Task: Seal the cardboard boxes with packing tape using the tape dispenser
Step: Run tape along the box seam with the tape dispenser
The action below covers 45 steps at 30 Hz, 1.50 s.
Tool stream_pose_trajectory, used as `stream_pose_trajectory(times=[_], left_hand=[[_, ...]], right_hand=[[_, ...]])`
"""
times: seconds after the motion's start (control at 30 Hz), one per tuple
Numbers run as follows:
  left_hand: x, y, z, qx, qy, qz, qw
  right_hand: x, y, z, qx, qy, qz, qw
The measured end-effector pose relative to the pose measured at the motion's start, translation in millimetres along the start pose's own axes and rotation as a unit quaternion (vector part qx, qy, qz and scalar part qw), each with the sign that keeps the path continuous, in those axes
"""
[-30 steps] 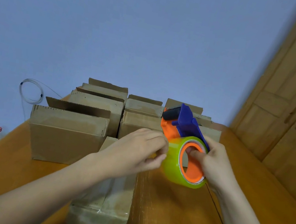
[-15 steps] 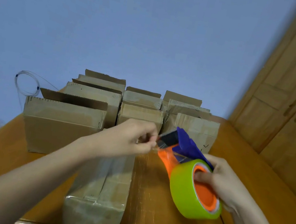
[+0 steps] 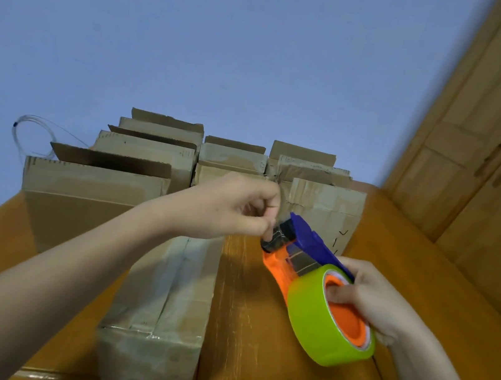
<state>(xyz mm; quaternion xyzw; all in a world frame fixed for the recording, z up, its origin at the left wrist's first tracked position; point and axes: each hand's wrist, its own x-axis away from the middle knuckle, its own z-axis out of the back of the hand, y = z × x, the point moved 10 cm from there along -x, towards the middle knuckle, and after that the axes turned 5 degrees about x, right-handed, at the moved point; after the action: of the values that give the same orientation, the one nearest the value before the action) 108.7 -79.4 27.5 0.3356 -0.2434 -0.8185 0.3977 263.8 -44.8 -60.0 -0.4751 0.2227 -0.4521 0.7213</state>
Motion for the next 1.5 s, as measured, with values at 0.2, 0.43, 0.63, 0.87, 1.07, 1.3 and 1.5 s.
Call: stream_pose_trajectory(times=[0.2,0.43,0.63,0.87,1.07,1.3,1.5], left_hand=[[-1,-5,2,0.035,0.038,-0.006,0.999],[1,-4,4,0.006,0.059,-0.053,0.997],[6,-4,7,0.035,0.076,-0.067,0.994],[10,-5,6,0.012,0.090,-0.081,0.993],[13,-11,6,0.016,0.087,-0.070,0.994],[8,-8,8,0.022,0.053,-0.041,0.997],[1,0,13,0.002,0.011,-0.053,0.999]], right_hand=[[-2,5,-3,-0.026,-0.017,-0.006,0.999],[-4,11,-6,-0.044,-0.029,-0.008,0.999],[-5,13,-8,-0.059,-0.044,-0.016,0.997],[-5,16,-6,-0.088,-0.043,-0.022,0.995],[0,9,-6,-0.073,-0.036,-0.012,0.997],[5,4,-13,-0.061,-0.036,0.004,0.997],[4,1,-9,-0.031,0.000,0.026,0.999]])
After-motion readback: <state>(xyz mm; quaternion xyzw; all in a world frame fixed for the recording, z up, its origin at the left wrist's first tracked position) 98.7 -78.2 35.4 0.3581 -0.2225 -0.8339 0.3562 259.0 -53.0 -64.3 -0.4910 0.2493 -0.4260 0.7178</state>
